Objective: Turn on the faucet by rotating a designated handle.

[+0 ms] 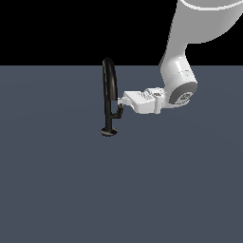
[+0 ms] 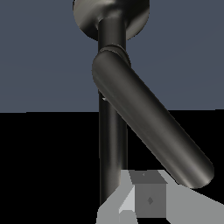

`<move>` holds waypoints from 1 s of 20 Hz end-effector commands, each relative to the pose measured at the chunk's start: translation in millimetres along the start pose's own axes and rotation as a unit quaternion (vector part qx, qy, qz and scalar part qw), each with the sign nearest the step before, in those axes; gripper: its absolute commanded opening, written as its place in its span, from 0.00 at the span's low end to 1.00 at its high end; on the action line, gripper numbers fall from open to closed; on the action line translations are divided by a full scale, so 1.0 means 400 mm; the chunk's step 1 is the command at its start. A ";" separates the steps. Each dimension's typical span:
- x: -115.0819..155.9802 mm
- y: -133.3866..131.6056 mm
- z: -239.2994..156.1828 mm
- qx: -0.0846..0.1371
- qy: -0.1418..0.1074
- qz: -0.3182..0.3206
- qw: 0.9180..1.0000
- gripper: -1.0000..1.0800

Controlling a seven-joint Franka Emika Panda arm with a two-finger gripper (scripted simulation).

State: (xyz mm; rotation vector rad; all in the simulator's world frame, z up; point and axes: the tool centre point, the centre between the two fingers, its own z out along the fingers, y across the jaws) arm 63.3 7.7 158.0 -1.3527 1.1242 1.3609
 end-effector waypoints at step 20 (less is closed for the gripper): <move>0.184 0.132 0.000 -0.002 -0.003 0.009 1.000 0.00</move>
